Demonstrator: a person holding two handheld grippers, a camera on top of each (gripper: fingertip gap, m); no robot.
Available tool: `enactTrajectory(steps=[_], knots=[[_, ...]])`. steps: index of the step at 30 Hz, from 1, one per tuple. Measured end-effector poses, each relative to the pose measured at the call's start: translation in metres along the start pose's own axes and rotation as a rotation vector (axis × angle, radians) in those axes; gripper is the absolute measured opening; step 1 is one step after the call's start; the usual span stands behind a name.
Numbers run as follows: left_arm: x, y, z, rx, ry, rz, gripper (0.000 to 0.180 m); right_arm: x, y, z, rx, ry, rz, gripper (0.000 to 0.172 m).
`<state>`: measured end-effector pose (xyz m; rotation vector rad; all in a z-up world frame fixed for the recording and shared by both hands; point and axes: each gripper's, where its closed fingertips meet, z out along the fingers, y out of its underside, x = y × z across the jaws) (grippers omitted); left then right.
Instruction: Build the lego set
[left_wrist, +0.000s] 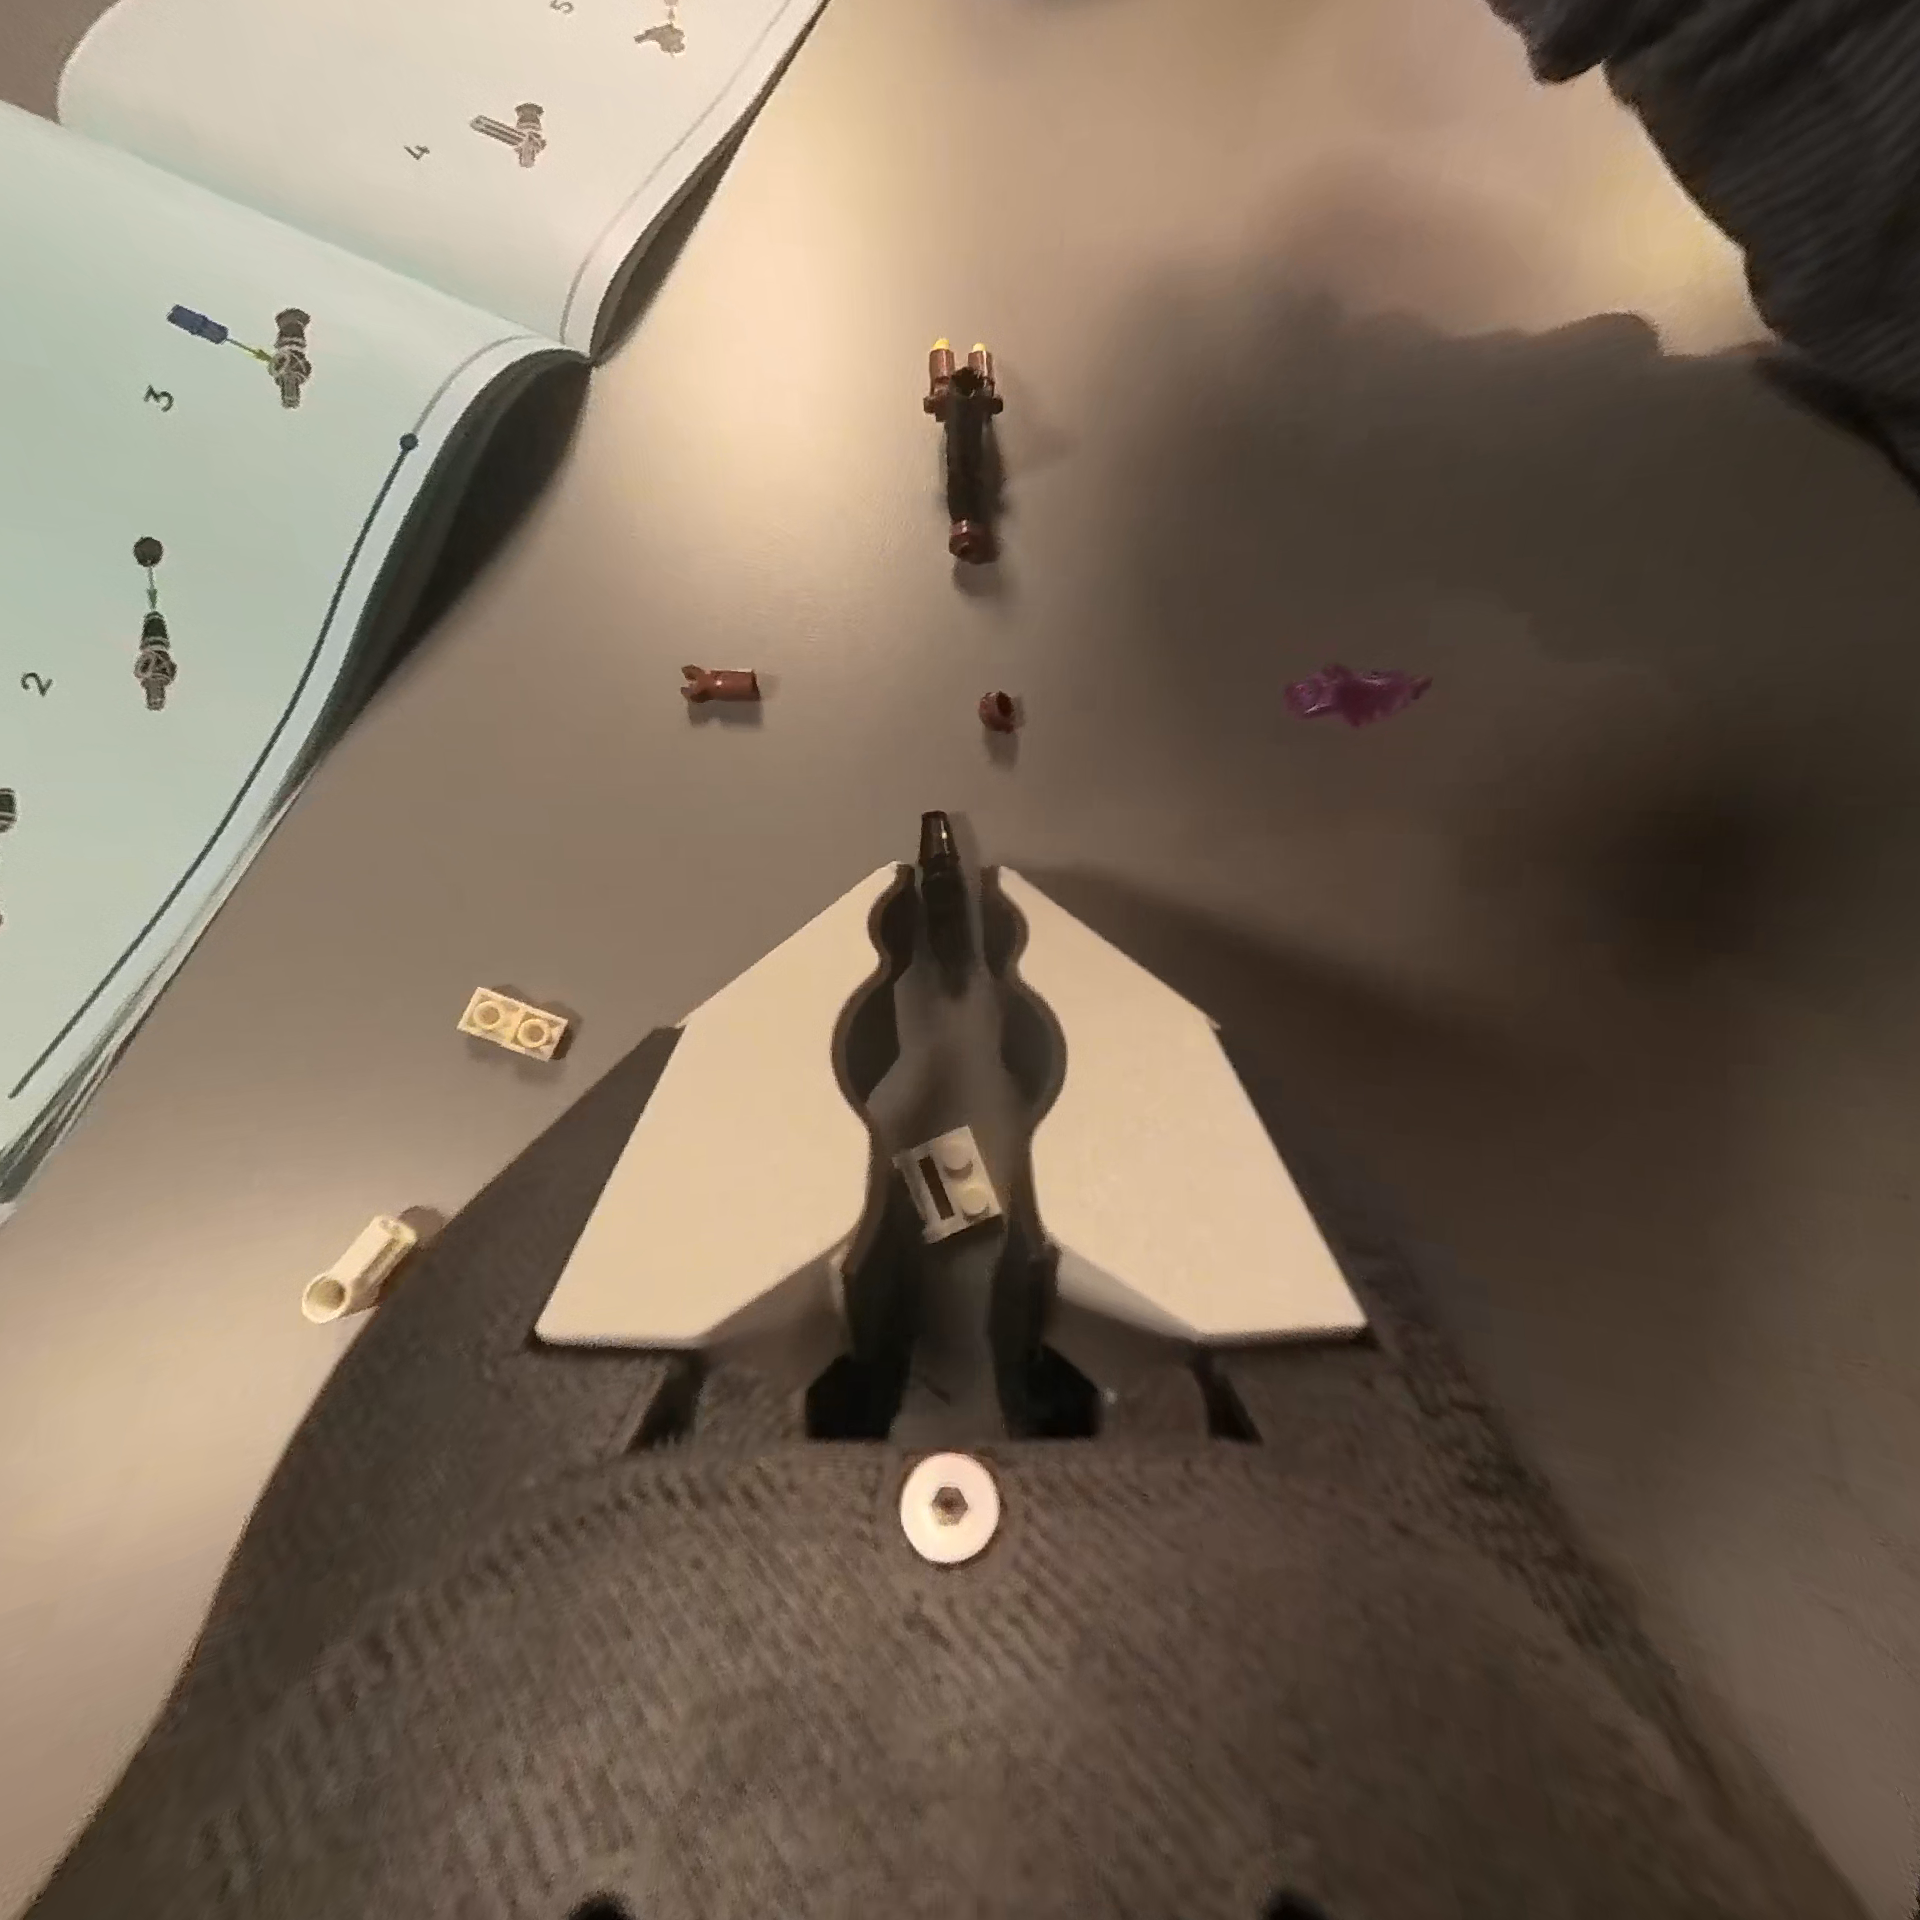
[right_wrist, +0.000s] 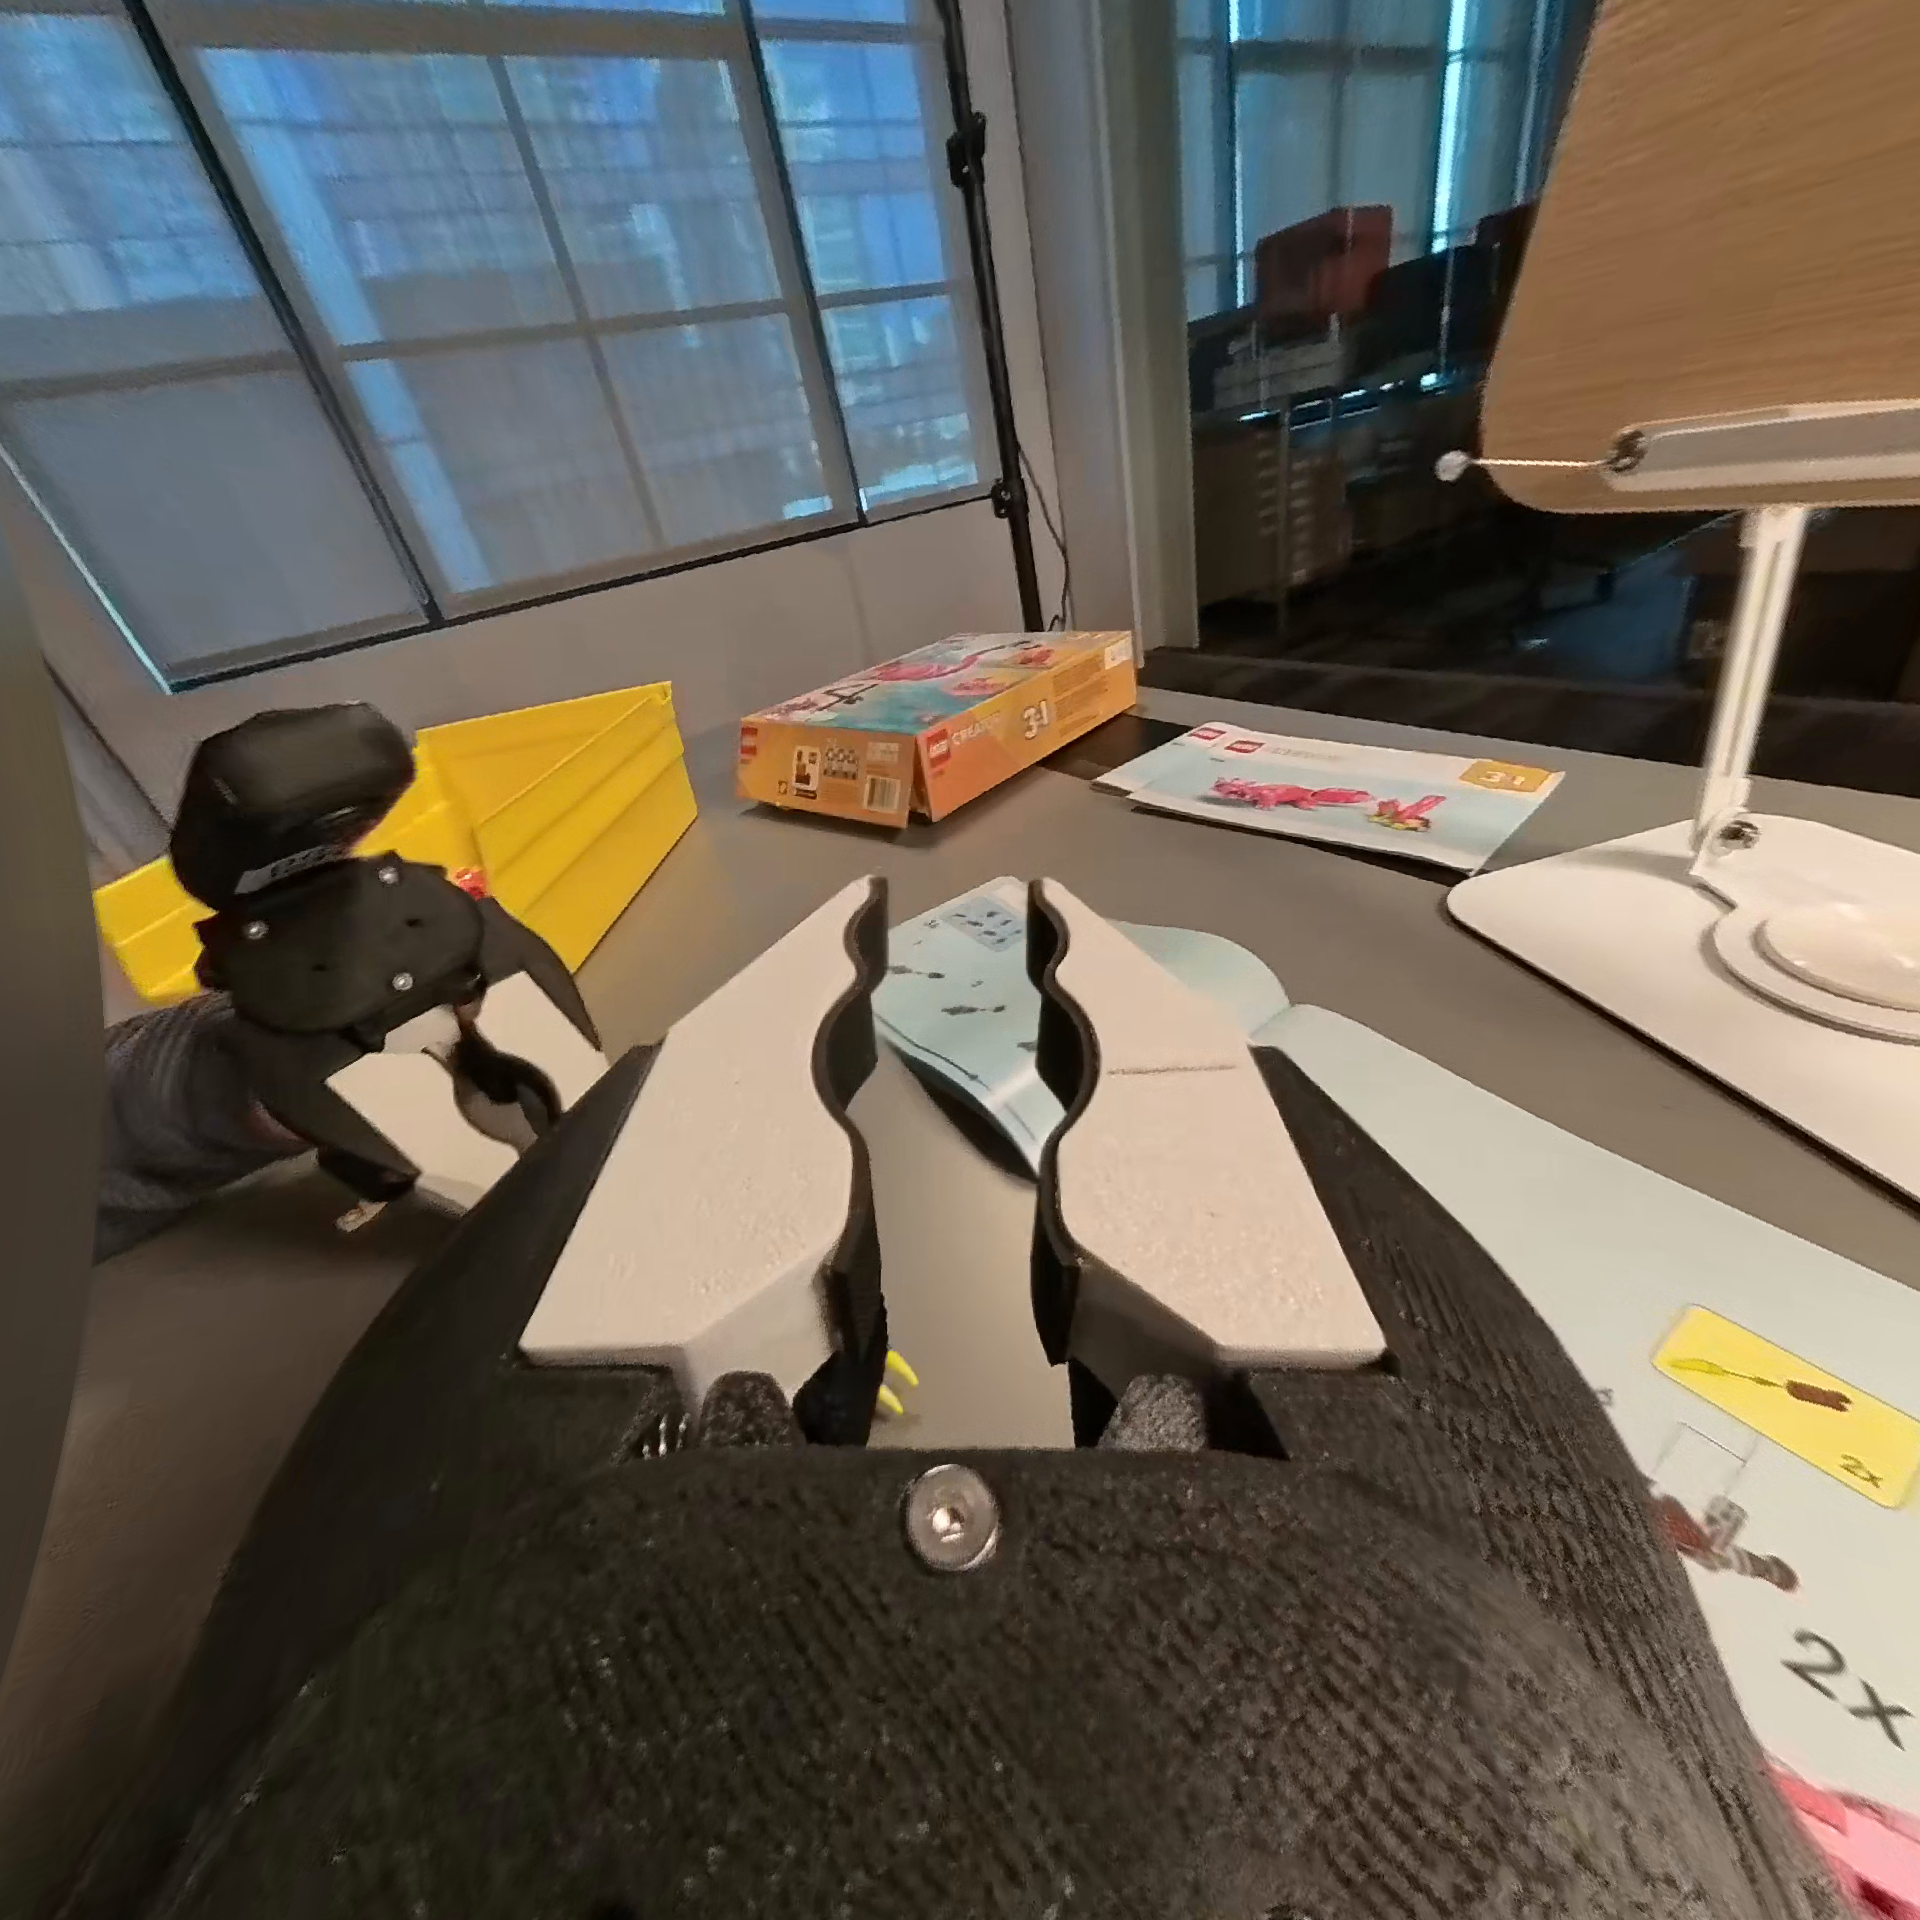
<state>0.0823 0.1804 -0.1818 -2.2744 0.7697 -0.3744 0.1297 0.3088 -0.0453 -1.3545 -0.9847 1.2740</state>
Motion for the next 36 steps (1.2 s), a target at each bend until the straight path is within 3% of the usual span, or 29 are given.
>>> enactTrajectory(steps=[4, 8, 16, 36], knots=[[0.002, -0.002, 0.000, 0.015, 0.028, -0.035, 0.025, -0.013, 0.008, 0.004, -0.046, -0.086, 0.007, 0.025], [-0.003, -0.009, 0.000, 0.055, -0.034, 0.000, 0.029, -0.027, 0.018, 0.010, -0.095, -0.170, 0.017, 0.026], [0.015, -0.025, 0.010, 0.084, 0.001, 0.028, 0.021, -0.036, 0.025, 0.017, -0.137, -0.191, -0.017, 0.025], [0.013, -0.025, 0.025, 0.006, -0.090, 0.145, 0.007, -0.032, 0.011, 0.011, -0.064, -0.186, 0.014, 0.025]])
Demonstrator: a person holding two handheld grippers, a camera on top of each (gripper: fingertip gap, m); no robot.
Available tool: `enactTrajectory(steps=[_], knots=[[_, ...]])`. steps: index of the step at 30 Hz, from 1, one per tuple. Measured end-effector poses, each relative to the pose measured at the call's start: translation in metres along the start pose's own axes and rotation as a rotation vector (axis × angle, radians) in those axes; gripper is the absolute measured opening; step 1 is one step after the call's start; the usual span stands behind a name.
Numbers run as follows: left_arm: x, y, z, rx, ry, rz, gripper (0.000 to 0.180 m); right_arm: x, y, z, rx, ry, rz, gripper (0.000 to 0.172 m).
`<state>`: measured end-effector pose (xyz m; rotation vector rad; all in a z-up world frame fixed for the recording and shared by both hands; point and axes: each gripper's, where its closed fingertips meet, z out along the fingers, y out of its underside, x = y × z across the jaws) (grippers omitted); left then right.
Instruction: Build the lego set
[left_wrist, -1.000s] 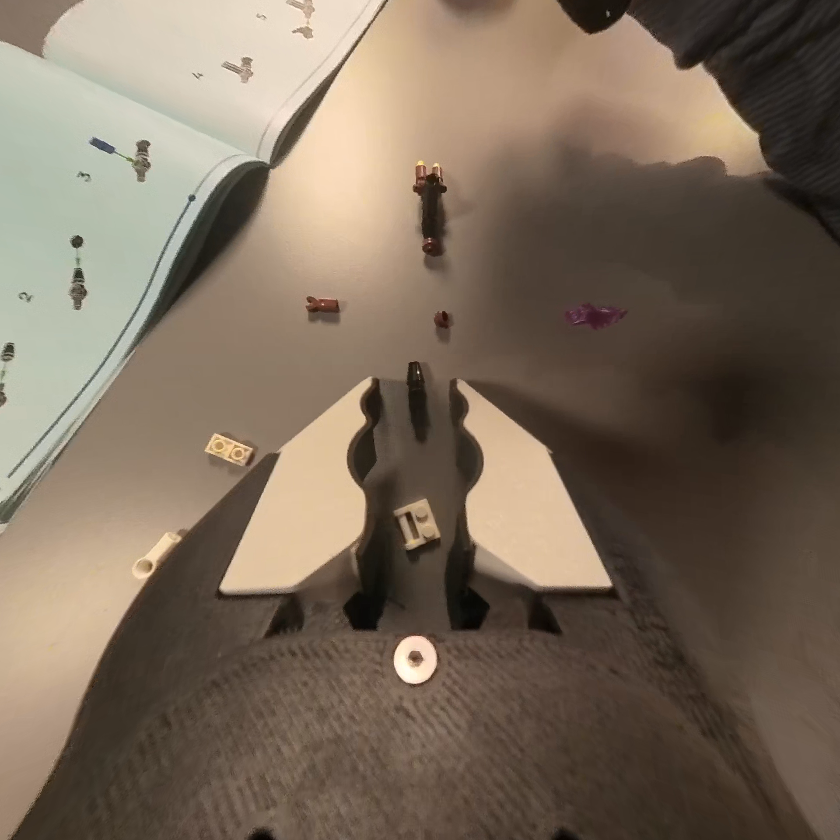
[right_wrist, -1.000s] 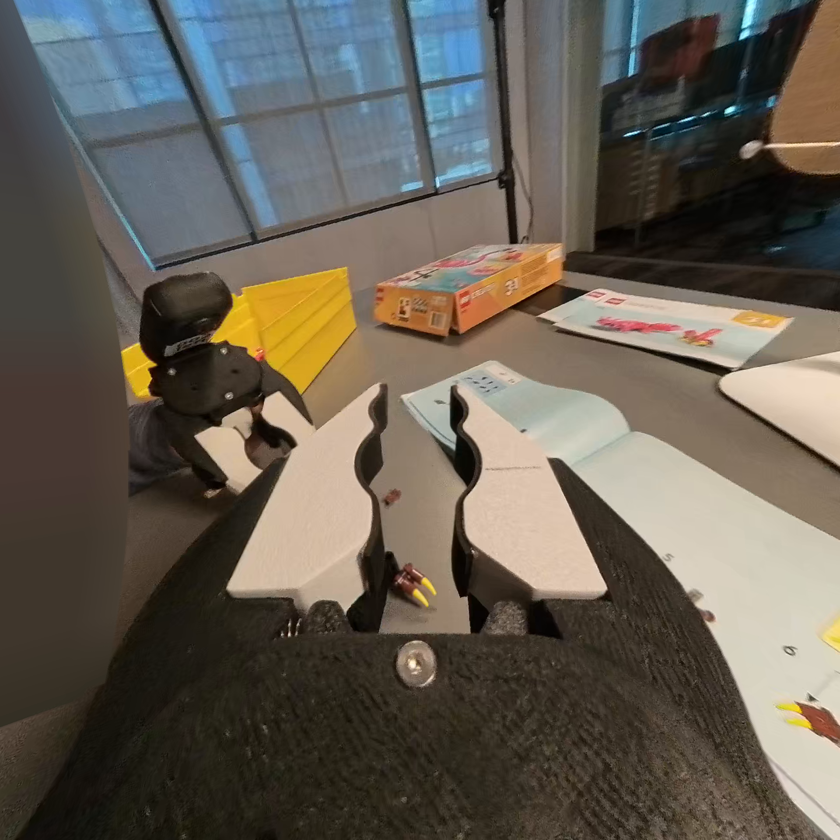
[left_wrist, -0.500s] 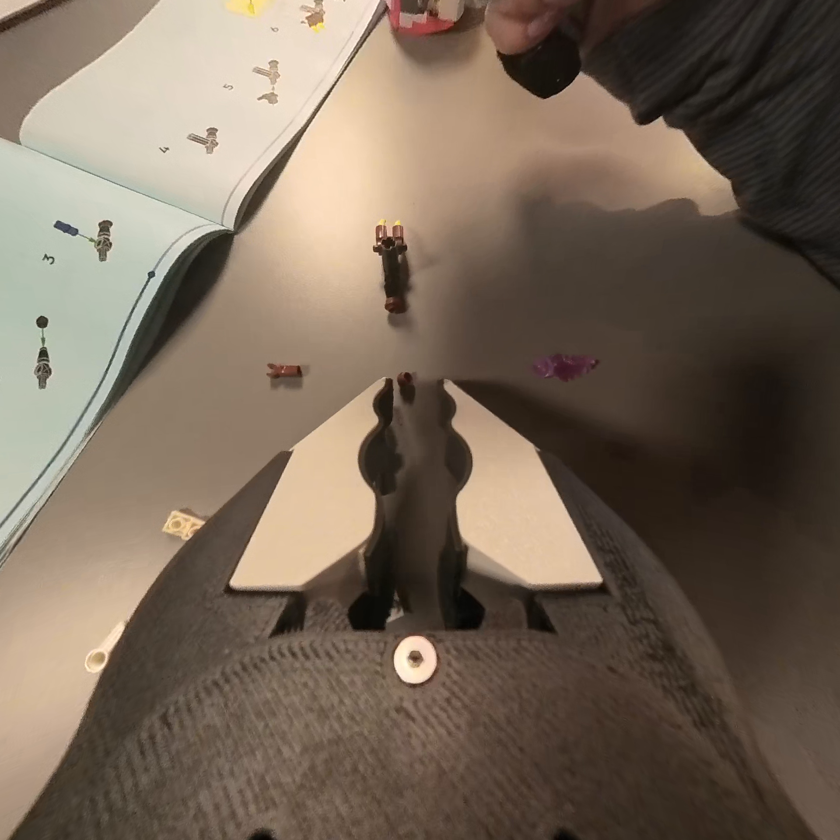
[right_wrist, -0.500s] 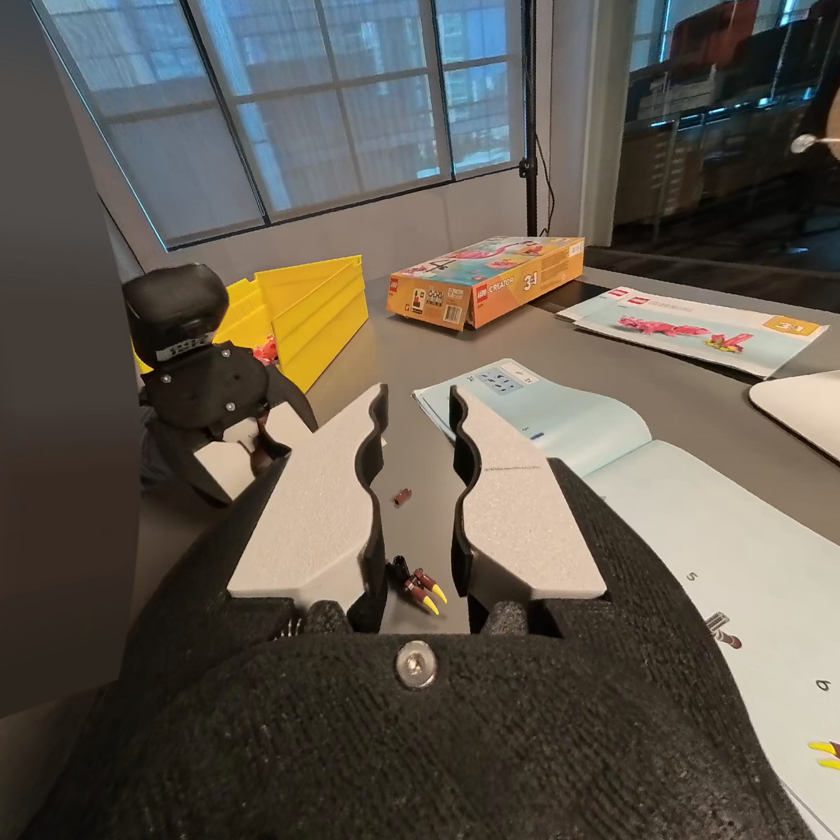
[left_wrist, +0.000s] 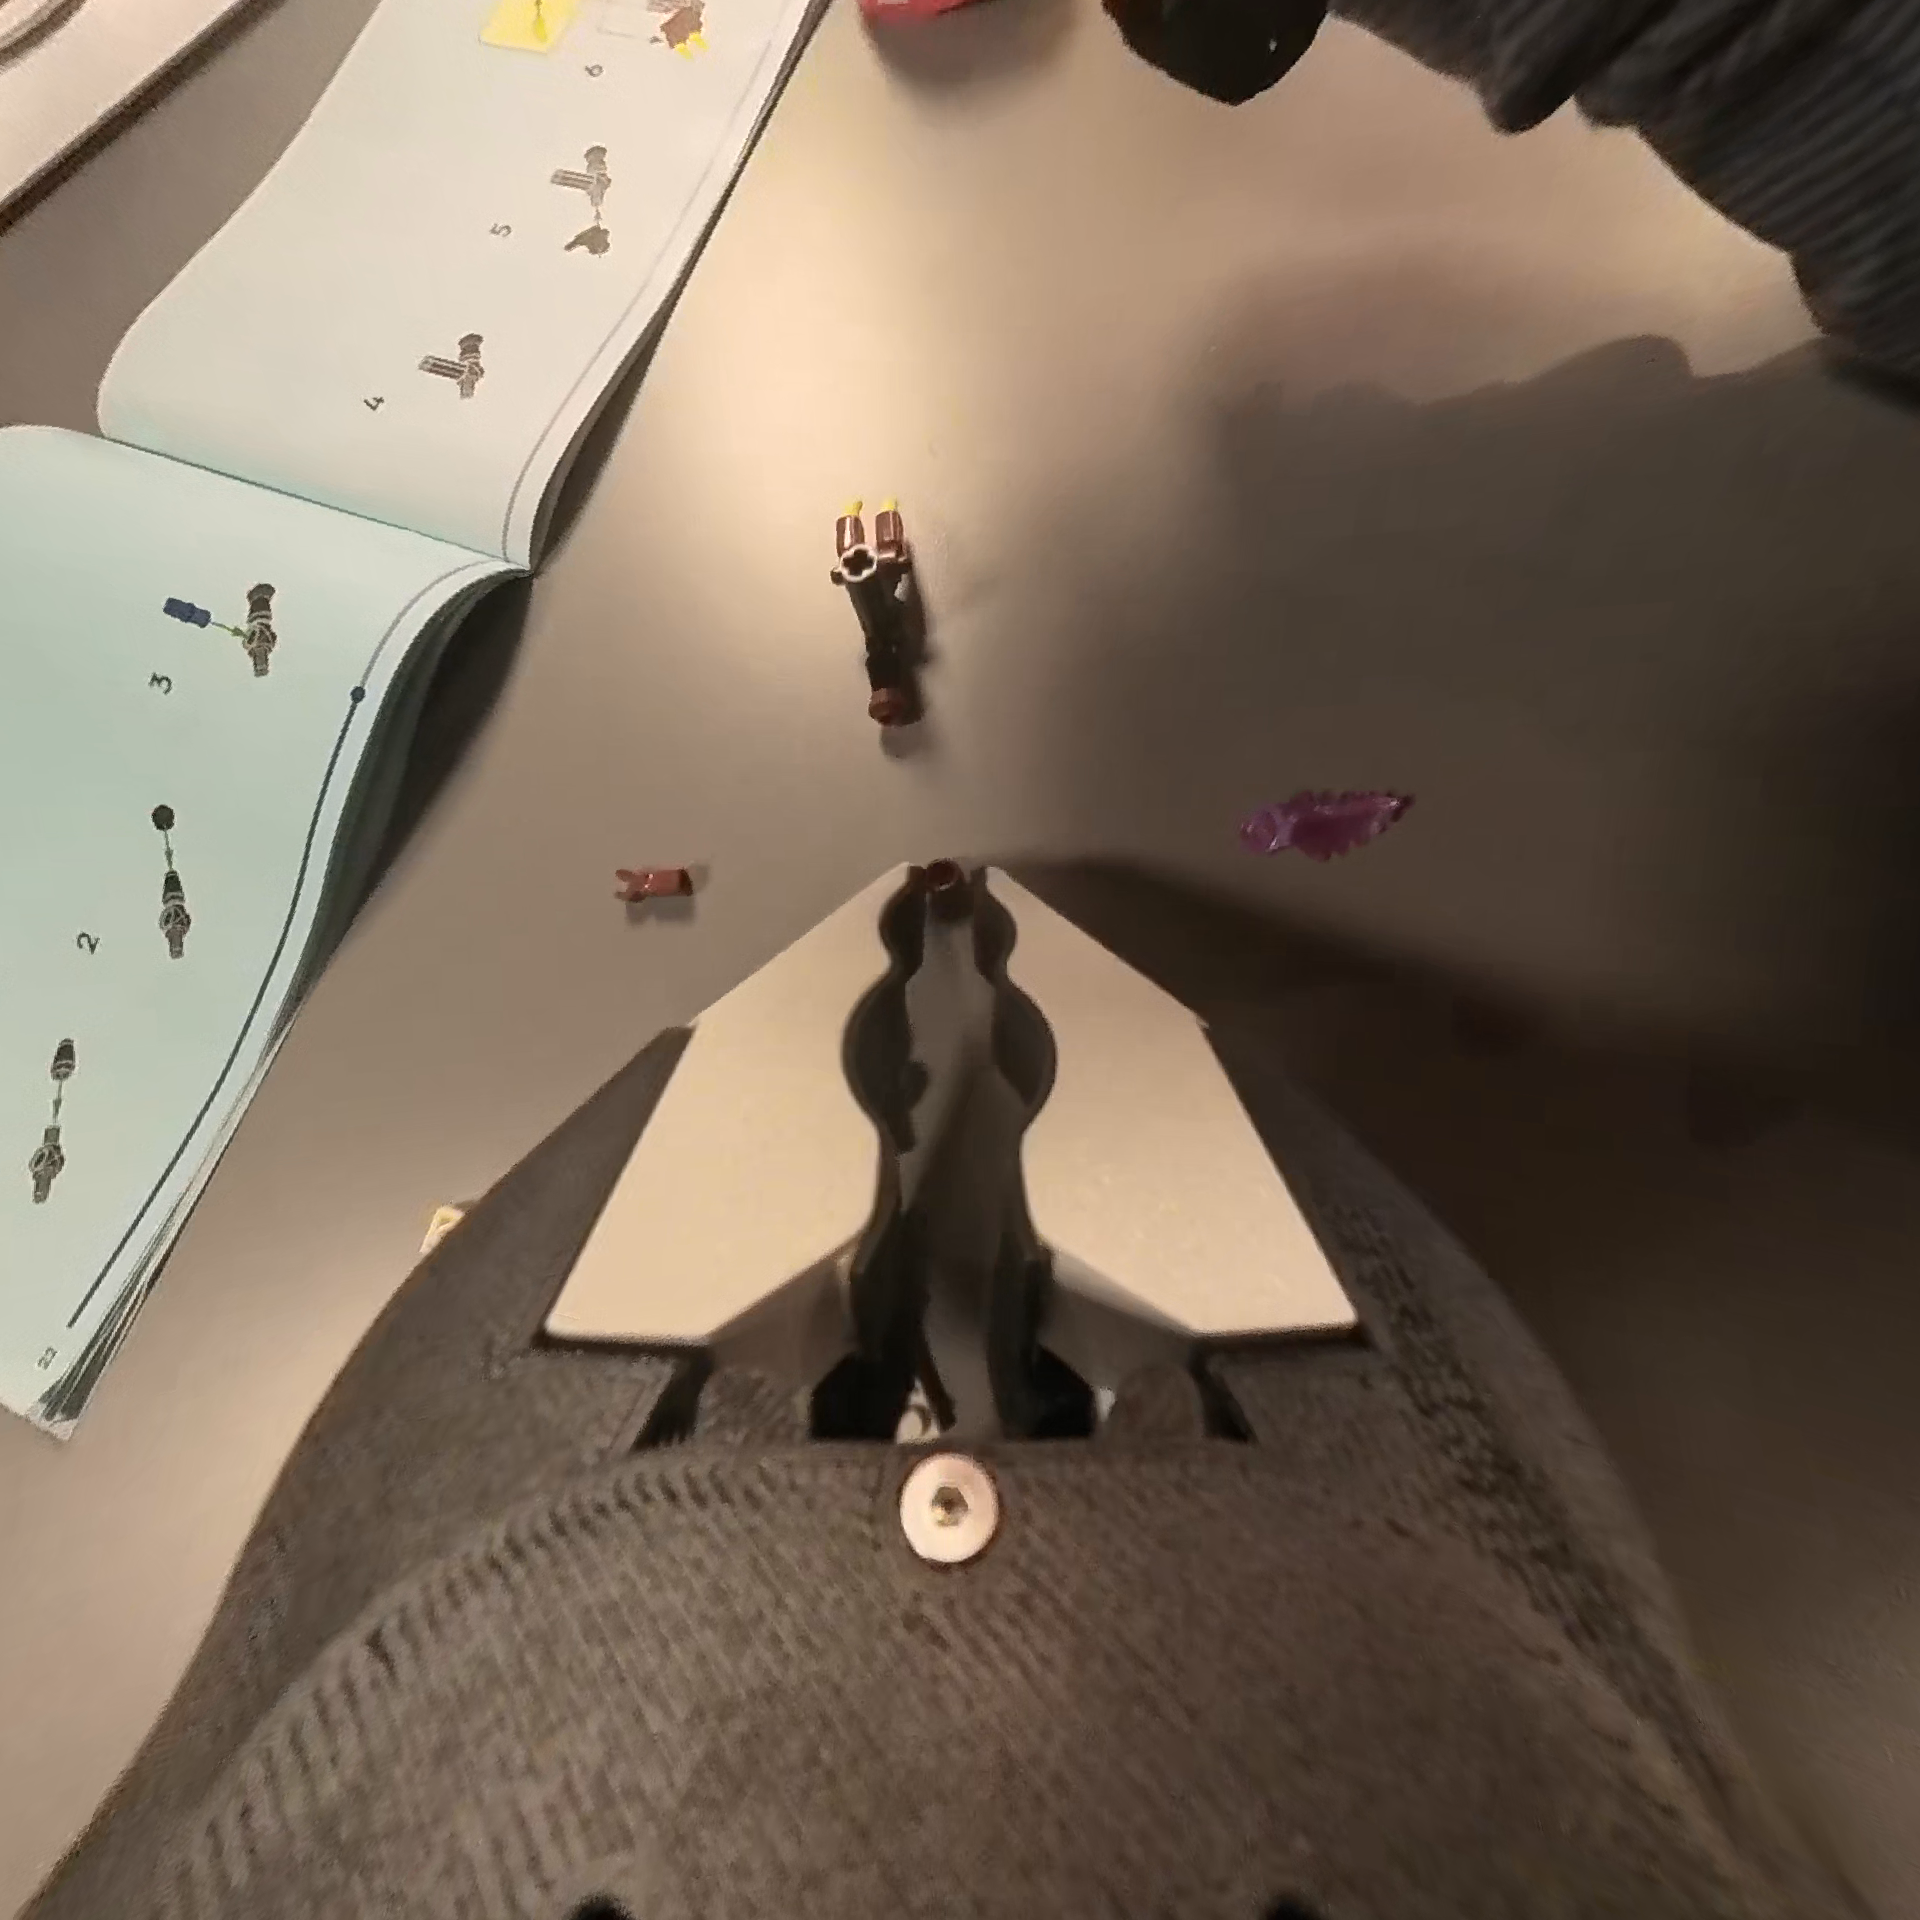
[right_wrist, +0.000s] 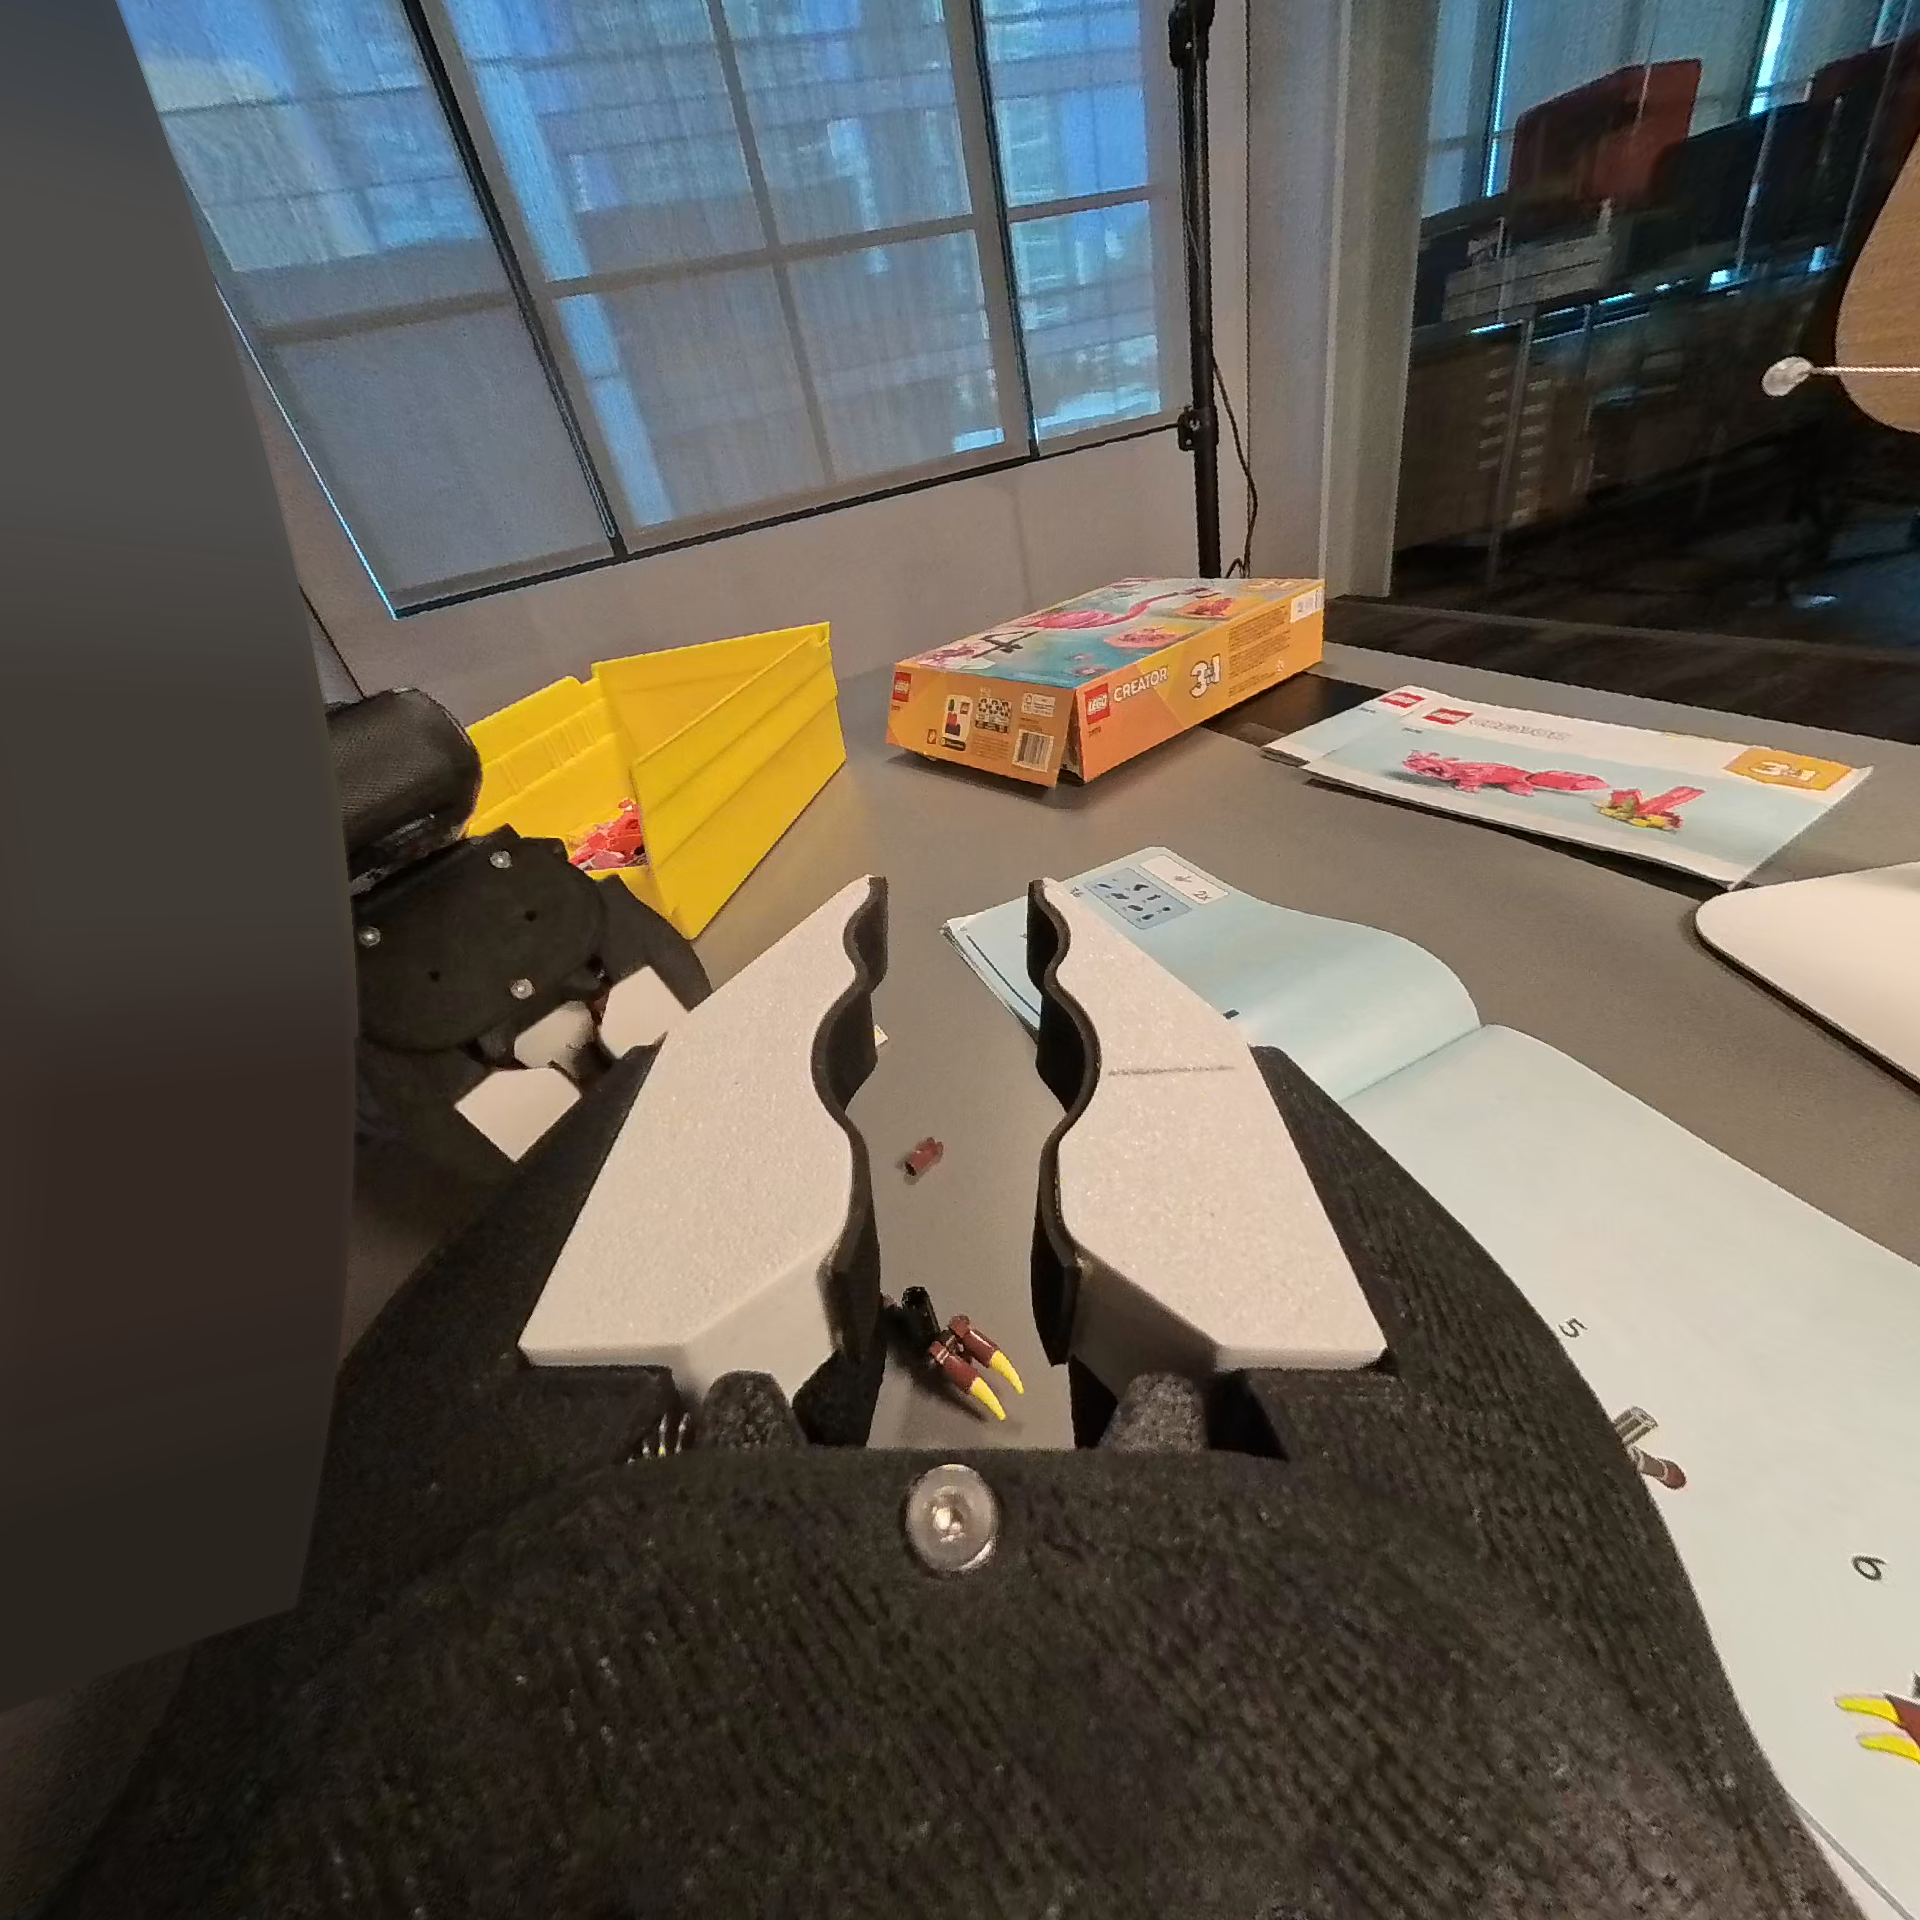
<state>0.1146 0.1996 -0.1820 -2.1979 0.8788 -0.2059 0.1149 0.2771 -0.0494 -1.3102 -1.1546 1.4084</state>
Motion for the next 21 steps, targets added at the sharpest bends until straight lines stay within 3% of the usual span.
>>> enactTrajectory(steps=[6, 9, 11, 15, 21], knots=[[-0.008, -0.002, -0.004, 0.033, -0.033, -0.005, 0.005, -0.003, 0.000, 0.000, 0.001, -0.018, -0.005, 0.026], [-0.015, -0.025, -0.023, 0.207, -0.025, -0.079, 0.004, -0.010, -0.005, 0.002, 0.021, -0.033, -0.048, 0.027], [-0.017, -0.046, -0.042, 0.380, 0.059, -0.193, 0.004, -0.022, -0.008, 0.006, 0.032, -0.058, -0.123, 0.029], [-0.028, -0.072, -0.087, 0.713, 0.359, -0.521, 0.004, -0.059, -0.006, 0.022, -0.002, -0.108, -0.377, 0.030], [-0.043, -0.074, -0.115, 0.889, 0.590, -0.754, 0.003, -0.087, 0.006, 0.043, -0.076, -0.028, -0.761, 0.029]])
